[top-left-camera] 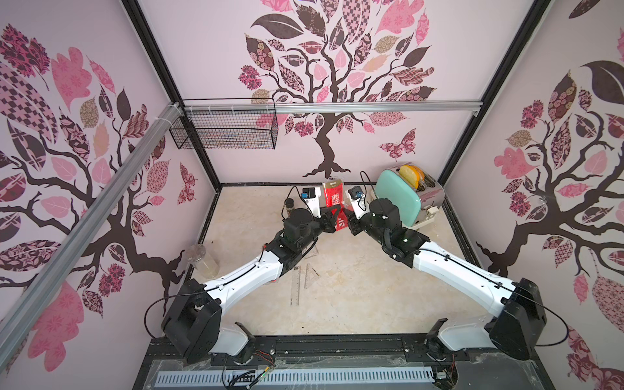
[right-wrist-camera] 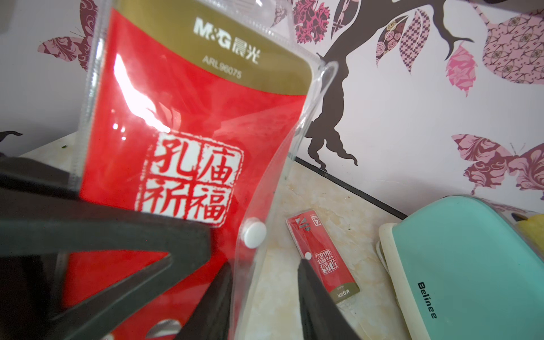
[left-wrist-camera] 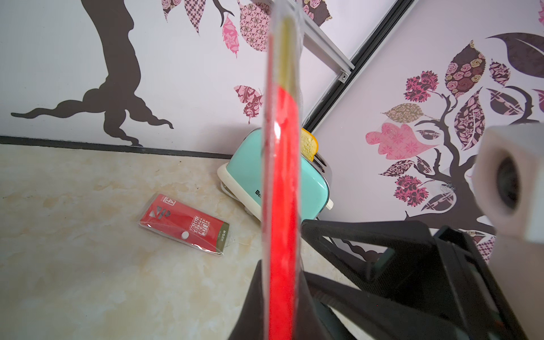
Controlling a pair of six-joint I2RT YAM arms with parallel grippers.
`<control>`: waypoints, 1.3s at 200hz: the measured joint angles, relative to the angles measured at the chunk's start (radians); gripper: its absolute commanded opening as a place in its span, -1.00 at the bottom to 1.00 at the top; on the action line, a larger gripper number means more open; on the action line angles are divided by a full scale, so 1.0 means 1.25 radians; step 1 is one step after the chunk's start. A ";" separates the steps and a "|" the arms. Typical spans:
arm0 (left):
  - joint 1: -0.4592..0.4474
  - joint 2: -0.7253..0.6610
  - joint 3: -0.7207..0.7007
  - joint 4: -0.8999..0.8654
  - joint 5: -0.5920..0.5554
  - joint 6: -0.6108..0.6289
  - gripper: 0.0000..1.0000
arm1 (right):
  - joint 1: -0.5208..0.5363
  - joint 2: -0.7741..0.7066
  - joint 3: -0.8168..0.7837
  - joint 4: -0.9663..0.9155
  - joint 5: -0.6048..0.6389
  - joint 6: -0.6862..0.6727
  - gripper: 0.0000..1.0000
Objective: Open the ruler set and take out the ruler
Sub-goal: Open the ruler set bag.
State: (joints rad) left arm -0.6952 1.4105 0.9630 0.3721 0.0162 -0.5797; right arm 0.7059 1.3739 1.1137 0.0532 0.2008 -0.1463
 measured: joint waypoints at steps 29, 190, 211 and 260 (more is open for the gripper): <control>0.000 0.000 0.000 0.000 0.006 -0.003 -1.00 | 0.000 0.011 0.004 0.030 0.004 -0.002 -0.46; 0.005 -0.038 -0.032 0.028 -0.018 0.007 -1.00 | 0.009 0.028 0.030 0.050 -0.012 0.043 -1.00; 0.004 -0.047 -0.037 0.040 -0.016 0.010 -1.00 | -0.002 0.013 0.028 0.050 -0.045 0.082 -1.00; -0.002 -0.052 -0.044 0.045 -0.002 0.016 -1.00 | -0.034 -0.018 -0.008 0.067 -0.124 0.183 -1.00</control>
State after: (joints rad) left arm -0.6983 1.3460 0.9081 0.4290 0.0132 -0.5602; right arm 0.6628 1.3514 1.1042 0.1371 0.0463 0.0826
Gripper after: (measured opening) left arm 0.087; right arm 0.044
